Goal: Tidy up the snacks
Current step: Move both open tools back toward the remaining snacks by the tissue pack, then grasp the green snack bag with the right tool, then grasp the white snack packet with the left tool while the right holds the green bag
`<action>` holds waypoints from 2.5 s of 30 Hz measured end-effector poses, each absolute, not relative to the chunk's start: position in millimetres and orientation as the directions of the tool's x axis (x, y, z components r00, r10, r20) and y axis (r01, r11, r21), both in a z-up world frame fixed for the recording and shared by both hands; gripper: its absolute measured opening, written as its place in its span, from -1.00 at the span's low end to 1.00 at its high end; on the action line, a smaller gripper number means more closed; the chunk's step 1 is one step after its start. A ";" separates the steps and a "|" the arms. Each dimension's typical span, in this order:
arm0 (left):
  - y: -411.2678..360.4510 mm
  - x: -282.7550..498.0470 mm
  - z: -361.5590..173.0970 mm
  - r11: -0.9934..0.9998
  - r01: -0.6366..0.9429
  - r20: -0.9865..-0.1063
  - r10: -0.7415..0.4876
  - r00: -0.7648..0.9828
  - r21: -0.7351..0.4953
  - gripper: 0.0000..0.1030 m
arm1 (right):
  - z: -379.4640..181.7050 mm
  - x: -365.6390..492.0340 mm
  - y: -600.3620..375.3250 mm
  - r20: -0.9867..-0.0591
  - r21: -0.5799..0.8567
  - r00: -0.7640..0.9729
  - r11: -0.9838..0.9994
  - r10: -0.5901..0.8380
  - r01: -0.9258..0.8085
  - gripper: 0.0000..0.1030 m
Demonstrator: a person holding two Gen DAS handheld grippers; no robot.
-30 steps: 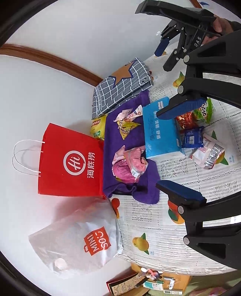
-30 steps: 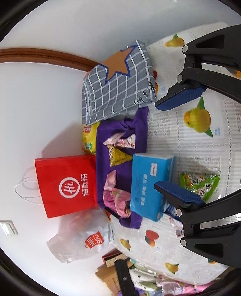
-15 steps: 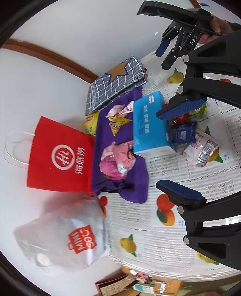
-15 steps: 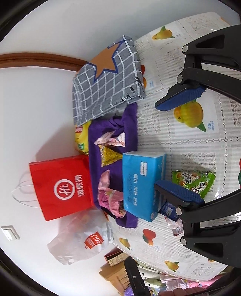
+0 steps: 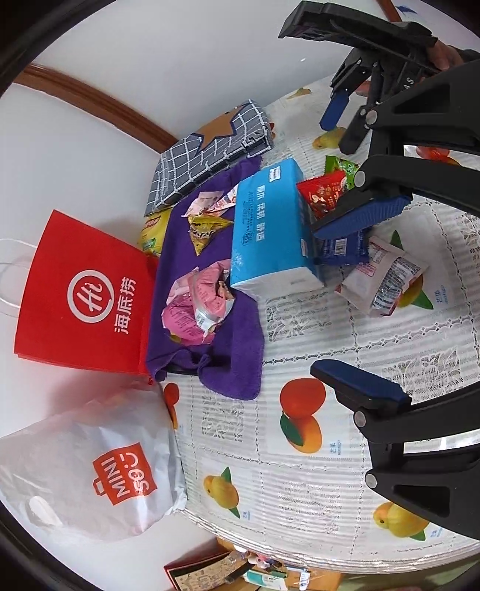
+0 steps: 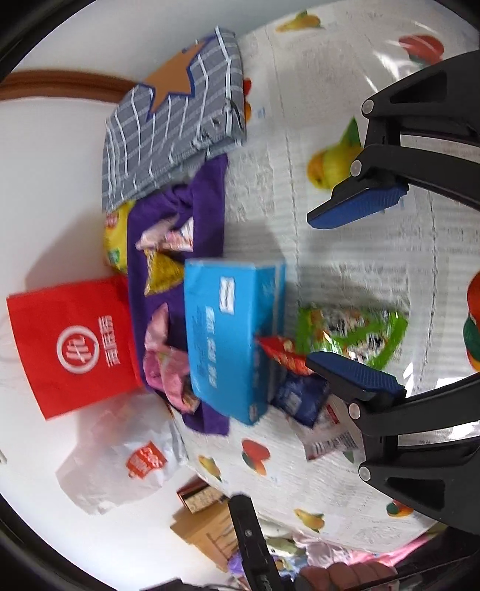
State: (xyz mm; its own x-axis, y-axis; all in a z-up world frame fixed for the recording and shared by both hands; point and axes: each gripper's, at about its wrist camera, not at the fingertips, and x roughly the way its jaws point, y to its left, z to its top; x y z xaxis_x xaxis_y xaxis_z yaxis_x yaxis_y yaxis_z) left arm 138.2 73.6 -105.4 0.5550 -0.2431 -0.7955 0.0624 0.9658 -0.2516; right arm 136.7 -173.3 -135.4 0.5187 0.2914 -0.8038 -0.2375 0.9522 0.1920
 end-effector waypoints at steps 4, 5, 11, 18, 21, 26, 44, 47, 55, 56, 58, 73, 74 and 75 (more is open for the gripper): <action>73.2 139.2 -112.7 0.964 0.078 -0.799 -0.255 0.544 -0.254 0.27 | -142.0 131.6 -156.9 -0.801 0.201 0.500 0.935 0.329 -0.293 0.35; 73.1 139.5 -114.4 0.964 0.083 -0.800 -0.257 0.542 -0.254 0.27 | -144.4 131.0 -153.9 -0.804 0.194 0.498 0.935 0.325 -0.298 0.35; 73.2 142.5 -130.1 0.960 0.102 -0.811 -0.275 0.516 -0.261 0.27 | -167.6 138.2 -142.6 -0.841 0.187 0.452 0.943 0.298 -0.274 0.32; 73.1 145.7 -143.4 0.953 0.120 -0.817 -0.299 0.494 -0.277 0.27 | -183.0 143.3 -140.9 -0.844 0.226 0.425 0.936 0.327 -0.270 0.12; 72.6 148.1 -148.0 0.951 0.123 -0.819 -0.307 0.485 -0.283 0.27 | -182.8 143.9 -141.3 -0.839 0.241 0.425 0.933 0.339 -0.268 0.01; 74.4 150.1 -153.3 0.945 0.123 -0.819 -0.324 0.473 -0.303 0.27 | -176.9 138.2 -143.4 -0.832 0.223 0.449 0.937 0.327 -0.270 -0.20; 88.6 139.2 -174.9 0.923 0.109 -0.827 -0.379 0.414 -0.369 0.27 | -163.2 125.3 -174.7 -0.811 0.223 0.495 0.947 0.313 -0.233 -0.23; 94.5 136.3 -180.4 0.921 0.093 -0.831 -0.381 0.405 -0.377 0.27 | -162.0 124.4 -179.3 -0.809 0.220 0.502 0.949 0.306 -0.224 -0.23; 83.0 131.3 -175.4 0.900 0.150 -0.804 -0.434 0.406 -0.410 0.32 | -159.7 120.3 -191.0 -0.801 0.212 0.521 0.954 0.295 -0.214 -0.23; 76.4 132.2 -174.5 0.900 0.163 -0.805 -0.435 0.403 -0.404 0.34 | -160.0 119.9 -192.6 -0.800 0.213 0.522 0.954 0.295 -0.212 -0.23; 64.9 133.6 -174.9 0.901 0.189 -0.812 -0.434 0.391 -0.390 0.34 | -160.3 119.0 -195.7 -0.800 0.218 0.523 0.954 0.296 -0.207 -0.23; -8.8 131.0 -194.9 0.944 0.303 -0.883 -0.252 0.396 -0.133 0.53 | -163.6 112.5 -221.6 -0.790 0.238 0.538 0.956 0.294 -0.173 -0.23; -13.7 129.9 -196.1 0.946 0.309 -0.886 -0.227 0.405 -0.101 0.53 | -164.0 112.3 -221.5 -0.789 0.240 0.537 0.955 0.297 -0.175 -0.23; -17.6 129.3 -196.3 0.947 0.313 -0.887 -0.209 0.412 -0.078 0.53 | -164.0 111.9 -221.5 -0.788 0.241 0.538 0.954 0.299 -0.177 -0.23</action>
State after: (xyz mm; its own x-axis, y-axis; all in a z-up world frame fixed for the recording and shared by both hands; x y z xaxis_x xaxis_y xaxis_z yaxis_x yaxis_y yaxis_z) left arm 129.3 -17.6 -196.3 0.4115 -0.2089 -0.8872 0.3130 0.9466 -0.0776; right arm 111.9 -221.5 -164.0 0.5380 0.2991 -0.7881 -0.1769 0.9542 0.2414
